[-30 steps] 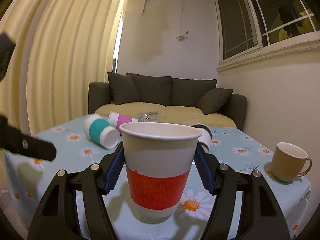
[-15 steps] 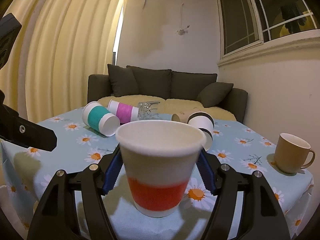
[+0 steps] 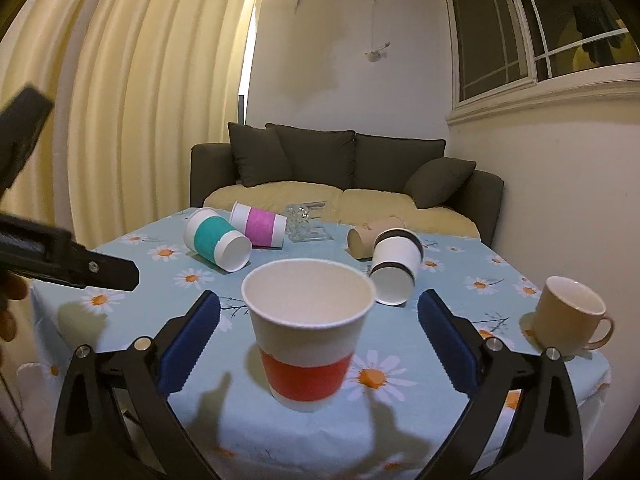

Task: Flip cup upright

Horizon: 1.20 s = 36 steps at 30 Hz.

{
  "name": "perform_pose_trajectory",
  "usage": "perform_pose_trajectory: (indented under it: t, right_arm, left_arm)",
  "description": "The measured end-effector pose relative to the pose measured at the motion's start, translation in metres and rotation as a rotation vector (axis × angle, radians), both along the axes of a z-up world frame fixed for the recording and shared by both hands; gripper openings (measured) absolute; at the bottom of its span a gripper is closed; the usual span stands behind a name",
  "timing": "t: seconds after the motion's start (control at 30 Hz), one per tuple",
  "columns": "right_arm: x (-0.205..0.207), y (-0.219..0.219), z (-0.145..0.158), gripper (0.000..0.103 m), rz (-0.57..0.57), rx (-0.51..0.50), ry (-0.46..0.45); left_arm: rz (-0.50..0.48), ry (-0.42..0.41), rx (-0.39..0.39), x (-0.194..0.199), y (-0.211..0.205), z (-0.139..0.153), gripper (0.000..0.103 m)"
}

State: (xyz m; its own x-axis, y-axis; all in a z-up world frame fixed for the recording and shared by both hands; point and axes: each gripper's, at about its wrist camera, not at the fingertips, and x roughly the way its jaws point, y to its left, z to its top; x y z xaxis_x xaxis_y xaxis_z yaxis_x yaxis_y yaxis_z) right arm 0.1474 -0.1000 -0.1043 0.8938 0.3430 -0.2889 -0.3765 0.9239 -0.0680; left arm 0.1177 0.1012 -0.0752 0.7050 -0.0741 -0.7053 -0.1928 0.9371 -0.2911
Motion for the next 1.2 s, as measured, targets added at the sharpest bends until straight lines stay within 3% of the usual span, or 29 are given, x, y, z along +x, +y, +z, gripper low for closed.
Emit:
perform_pose_trajectory:
  t: [0.2,0.33,0.73,1.2]
  right_arm:
    - [-0.023,-0.036,0.036,0.098,0.012,0.074,0.043]
    - [-0.033,-0.053,0.061,0.098,0.096,0.074,0.095]
    - [-0.062,-0.093,0.111,0.098,0.231,0.047,0.072]
    - [-0.069,-0.130,0.109,0.098,0.269,0.060,0.076]
  left_arm:
    - [0.010,-0.023,-0.019,-0.008,0.003,0.005,0.094]
    - [-0.025,-0.092,-0.026,-0.020,-0.005,0.017,0.094]
    - [-0.106,-0.249,0.077,-0.068,-0.046,0.057,0.096]
    - [-0.202,-0.293,0.249,-0.112,-0.099,0.085,0.096]
